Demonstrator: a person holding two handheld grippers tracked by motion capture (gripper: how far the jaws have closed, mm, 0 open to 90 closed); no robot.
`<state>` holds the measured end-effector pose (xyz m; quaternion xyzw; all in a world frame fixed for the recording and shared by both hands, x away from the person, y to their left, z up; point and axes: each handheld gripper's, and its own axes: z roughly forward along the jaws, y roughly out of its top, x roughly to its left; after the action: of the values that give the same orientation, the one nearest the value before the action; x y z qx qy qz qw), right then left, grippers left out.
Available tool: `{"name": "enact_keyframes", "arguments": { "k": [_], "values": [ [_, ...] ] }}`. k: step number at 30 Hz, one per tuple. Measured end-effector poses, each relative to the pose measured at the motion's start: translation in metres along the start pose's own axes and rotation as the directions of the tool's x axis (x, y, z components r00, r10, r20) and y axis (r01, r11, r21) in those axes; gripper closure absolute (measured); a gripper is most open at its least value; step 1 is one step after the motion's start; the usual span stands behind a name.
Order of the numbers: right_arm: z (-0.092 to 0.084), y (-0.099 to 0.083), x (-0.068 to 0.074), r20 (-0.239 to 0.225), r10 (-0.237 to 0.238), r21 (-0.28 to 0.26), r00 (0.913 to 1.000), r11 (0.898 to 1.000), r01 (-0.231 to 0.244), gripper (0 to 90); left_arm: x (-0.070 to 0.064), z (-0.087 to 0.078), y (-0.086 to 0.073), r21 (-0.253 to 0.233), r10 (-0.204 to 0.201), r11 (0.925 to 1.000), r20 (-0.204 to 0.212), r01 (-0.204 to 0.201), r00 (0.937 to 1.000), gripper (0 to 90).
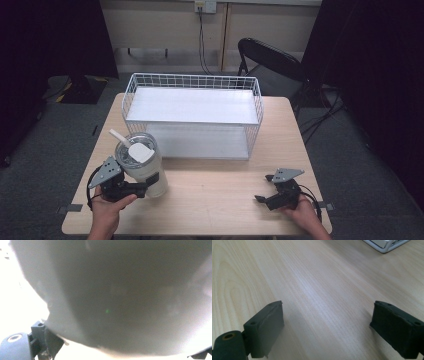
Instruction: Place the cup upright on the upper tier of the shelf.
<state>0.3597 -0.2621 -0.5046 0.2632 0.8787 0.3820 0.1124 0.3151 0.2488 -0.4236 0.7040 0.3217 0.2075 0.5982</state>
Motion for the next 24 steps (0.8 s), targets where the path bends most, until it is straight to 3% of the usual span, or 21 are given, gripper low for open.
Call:
{"name": "enact_keyframes", "arguments": {
  "k": [24],
  "values": [
    [-0.001, 0.0, 0.0, 0.01, 0.011, 0.001, 0.9999, 1.0, -0.011, 10.0, -0.008, 0.013, 0.019, 0.052, 0.01, 0.9986, 0.011, -0.011, 0.9999, 9.7]
  ]
}}
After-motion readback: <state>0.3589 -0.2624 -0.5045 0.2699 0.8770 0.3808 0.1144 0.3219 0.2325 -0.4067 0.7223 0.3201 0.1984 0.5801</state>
